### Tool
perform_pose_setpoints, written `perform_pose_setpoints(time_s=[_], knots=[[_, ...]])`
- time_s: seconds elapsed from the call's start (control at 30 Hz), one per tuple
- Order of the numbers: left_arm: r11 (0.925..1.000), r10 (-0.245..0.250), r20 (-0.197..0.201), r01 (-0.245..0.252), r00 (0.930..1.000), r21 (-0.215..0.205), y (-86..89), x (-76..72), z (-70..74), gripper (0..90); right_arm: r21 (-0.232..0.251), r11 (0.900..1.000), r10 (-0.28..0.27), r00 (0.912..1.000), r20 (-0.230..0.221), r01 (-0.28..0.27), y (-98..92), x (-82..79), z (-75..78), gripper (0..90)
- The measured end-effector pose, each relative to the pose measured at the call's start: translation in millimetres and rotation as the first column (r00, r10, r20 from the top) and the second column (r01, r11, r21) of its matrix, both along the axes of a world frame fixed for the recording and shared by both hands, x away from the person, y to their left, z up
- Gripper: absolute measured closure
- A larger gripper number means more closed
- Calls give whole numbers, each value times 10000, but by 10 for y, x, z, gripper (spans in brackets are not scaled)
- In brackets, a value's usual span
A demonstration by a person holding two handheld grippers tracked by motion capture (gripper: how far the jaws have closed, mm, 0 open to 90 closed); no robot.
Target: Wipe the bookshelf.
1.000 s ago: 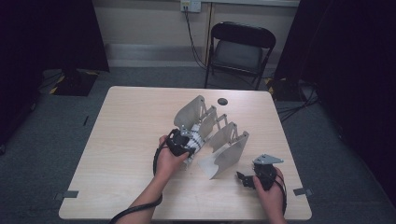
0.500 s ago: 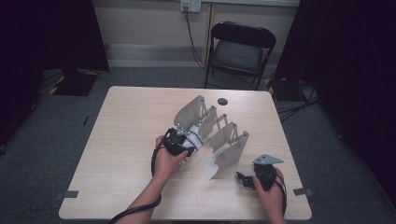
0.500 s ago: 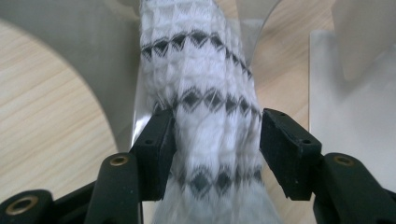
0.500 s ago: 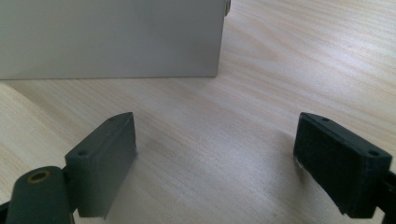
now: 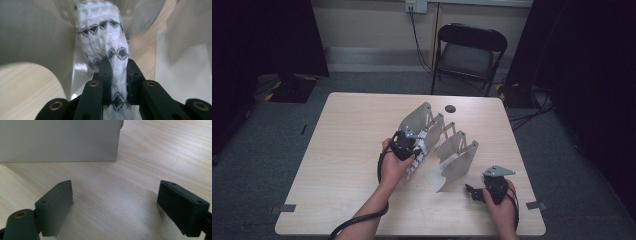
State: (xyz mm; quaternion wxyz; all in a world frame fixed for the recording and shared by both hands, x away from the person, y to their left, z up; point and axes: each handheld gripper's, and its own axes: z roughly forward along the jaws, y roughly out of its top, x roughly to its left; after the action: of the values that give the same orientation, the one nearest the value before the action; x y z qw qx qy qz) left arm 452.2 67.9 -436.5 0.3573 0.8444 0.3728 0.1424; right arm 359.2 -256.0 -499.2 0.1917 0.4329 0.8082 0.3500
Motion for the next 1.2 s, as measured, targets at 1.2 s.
perform_pose_setpoints(time_s=[1.2], knots=[[9956,-931,247,934,9953,-104,-43,62,90,784,8,10000,0,10000,7,0,1,-1,-1,124]])
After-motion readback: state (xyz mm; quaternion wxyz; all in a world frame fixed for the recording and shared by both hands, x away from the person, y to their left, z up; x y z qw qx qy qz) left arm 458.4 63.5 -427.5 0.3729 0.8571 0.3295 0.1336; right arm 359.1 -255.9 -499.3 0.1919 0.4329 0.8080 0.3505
